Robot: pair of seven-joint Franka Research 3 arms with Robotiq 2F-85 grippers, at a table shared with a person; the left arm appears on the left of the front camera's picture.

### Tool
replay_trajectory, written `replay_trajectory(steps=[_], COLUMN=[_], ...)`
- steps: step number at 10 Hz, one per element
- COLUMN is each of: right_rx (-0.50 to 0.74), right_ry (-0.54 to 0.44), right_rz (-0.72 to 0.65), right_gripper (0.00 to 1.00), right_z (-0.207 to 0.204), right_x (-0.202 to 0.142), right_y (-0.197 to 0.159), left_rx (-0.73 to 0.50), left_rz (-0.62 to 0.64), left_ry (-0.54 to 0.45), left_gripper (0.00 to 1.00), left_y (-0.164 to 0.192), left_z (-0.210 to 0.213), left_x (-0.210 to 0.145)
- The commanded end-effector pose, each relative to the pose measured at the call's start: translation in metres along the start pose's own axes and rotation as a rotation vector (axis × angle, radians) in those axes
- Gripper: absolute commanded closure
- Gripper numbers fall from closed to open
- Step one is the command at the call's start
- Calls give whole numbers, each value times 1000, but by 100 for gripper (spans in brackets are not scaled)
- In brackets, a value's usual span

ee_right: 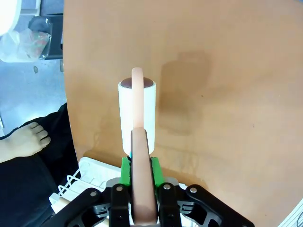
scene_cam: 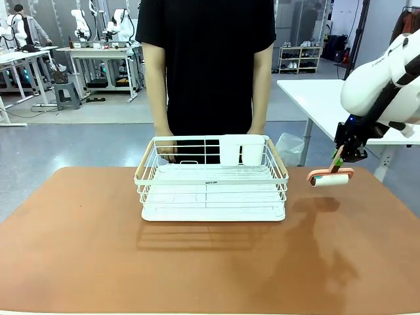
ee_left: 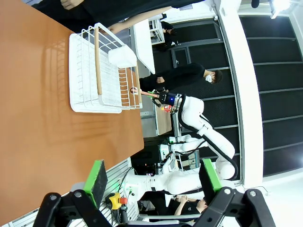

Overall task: Clean the table.
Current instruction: Place the Lint Roller down when the Dish drying rack is positioned in the middle of the table.

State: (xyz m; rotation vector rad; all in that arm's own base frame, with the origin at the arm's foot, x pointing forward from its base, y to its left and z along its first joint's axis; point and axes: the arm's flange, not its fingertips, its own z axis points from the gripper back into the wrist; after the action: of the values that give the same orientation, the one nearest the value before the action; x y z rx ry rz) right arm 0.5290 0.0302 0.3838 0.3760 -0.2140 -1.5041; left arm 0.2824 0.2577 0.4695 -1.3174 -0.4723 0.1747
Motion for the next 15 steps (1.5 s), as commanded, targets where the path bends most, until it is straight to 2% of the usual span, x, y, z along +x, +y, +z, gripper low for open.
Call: replay_trajectory(steps=[1, 3, 6, 8, 13, 15], right_rx=[29, 5, 32, -3, -31, -56], right_ry=[35, 64, 22, 19, 17, -6], right_rz=[-18, -4, -4, 18, 24, 30], right_gripper=[79, 79, 79, 79, 0, 0], right_z=[-13, -19, -28, -35, -17, -10], right_x=[0, 4, 6, 4, 1, -6], right_y=[-7, -15, -35, -47, -77, -88], left_rx=[-16, -16, -16, -16, -16, -16], left_rz=[-23, -23, -23, -23, -23, -23], left_ry=[3, 3, 3, 3, 3, 3], left_gripper=[0, 0, 0, 0, 0, 0], left_y=[0, 0, 0, 0, 0, 0], left_z=[4, 4, 4, 4, 4, 4], left_x=[-1, -1, -1, -1, -1, -1])
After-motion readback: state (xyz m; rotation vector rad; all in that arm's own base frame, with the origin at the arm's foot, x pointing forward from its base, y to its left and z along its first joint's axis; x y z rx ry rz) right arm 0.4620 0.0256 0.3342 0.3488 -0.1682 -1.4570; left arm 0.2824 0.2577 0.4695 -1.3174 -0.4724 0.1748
